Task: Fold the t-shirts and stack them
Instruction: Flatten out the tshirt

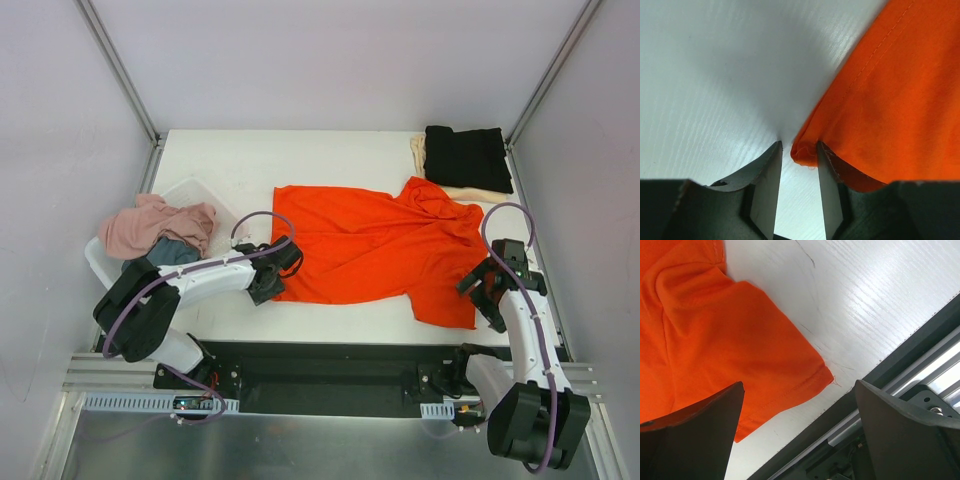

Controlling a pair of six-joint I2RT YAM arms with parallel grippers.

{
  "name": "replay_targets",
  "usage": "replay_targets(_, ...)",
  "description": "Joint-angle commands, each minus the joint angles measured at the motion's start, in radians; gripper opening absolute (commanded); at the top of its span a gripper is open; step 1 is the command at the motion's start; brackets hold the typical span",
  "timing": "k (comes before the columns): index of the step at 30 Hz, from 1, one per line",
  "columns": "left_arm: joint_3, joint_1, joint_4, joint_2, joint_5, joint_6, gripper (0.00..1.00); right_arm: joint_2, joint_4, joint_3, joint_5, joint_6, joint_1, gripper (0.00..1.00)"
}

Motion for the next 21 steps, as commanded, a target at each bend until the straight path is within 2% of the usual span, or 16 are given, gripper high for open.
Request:
replay_targets(1, -0.007, -0.008, 0.007, 0.049, -0.03, -0.026, 0.29, 0.005, 0.006, -0.008, 0.015, -0.008, -0.008, 0.97)
replay_targets(3, -0.008, -0.01, 0.008, 0.043, -0.026, -0.026, 0.23, 0.002, 0.003, -0.008, 0.022, -0.002, -0.008, 0.97)
replay_targets(5, -0.011, -0.011, 0.008, 0.039, -0.02, -0.027, 0.11, -0.001, -0.011, -0.006, 0.027, 0.004, -0.006, 0.97)
replay_targets(6, -0.013, -0.013, 0.008, 0.036, -0.018, -0.029, 0.0, -0.003, -0.021, -0.003, 0.027, 0.016, -0.006, 0.97)
replay_targets(16, -0.05, -0.016, 0.007, -0.07, -0.046, -0.015, 0.0, -0.032, -0.166, -0.012, 0.038, 0.116, -0.021, 0.97)
replay_targets(21, -0.059, -0.016, 0.002, -0.132, -0.058, -0.003, 0.0, -0.024, -0.12, -0.038, -0.036, 0.151, -0.023, 0.98)
